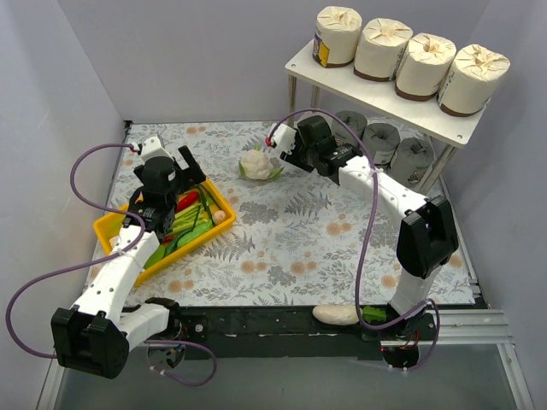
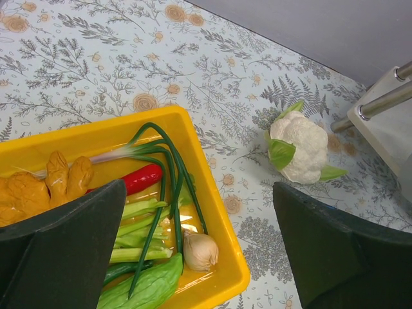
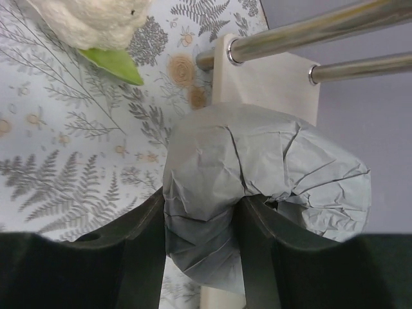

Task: Place and organize the paper towels onto the shelf

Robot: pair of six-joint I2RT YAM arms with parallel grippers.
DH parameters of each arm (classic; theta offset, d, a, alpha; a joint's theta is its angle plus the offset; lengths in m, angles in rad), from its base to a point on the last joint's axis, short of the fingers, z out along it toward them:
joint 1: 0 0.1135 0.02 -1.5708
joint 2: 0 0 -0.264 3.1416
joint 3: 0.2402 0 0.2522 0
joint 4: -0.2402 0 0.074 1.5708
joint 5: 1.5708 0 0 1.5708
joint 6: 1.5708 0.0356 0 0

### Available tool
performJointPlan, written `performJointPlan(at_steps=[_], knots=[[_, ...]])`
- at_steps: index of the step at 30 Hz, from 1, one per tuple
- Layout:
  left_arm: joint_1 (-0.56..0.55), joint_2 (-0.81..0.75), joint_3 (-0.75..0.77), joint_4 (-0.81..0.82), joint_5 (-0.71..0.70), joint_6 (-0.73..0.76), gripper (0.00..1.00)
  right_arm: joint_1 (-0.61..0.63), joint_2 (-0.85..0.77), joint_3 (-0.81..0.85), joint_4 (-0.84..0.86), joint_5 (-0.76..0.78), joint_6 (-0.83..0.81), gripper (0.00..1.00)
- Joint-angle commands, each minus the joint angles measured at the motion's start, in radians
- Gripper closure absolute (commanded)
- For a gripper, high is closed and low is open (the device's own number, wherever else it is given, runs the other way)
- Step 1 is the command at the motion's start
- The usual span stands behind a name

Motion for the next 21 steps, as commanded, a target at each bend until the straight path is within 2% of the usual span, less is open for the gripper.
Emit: performJointPlan(at_steps=[1, 5, 11, 21], knots=[[-0.008, -0.02, -0.004, 0.011, -0.014, 0.006, 0.02, -0.018, 0.039, 0.055, 0.094, -0.079, -0.238, 0.5], [-0.011, -0.025, -0.004, 0.013, -0.013, 0.005, 0.02, -0.042, 0.1, 0.137, 0.071, -0.079, -0.284, 0.48], [-0.017, -0.023, 0.0, 0.013, -0.002, 0.005, 0.02, -0.062, 0.167, 0.157, 0.116, -0.079, -0.376, 0.46], [-0.017, -0.031, 0.001, 0.013, -0.007, 0.006, 0.02, -0.09, 0.223, 0.217, 0.159, -0.078, -0.407, 0.49]])
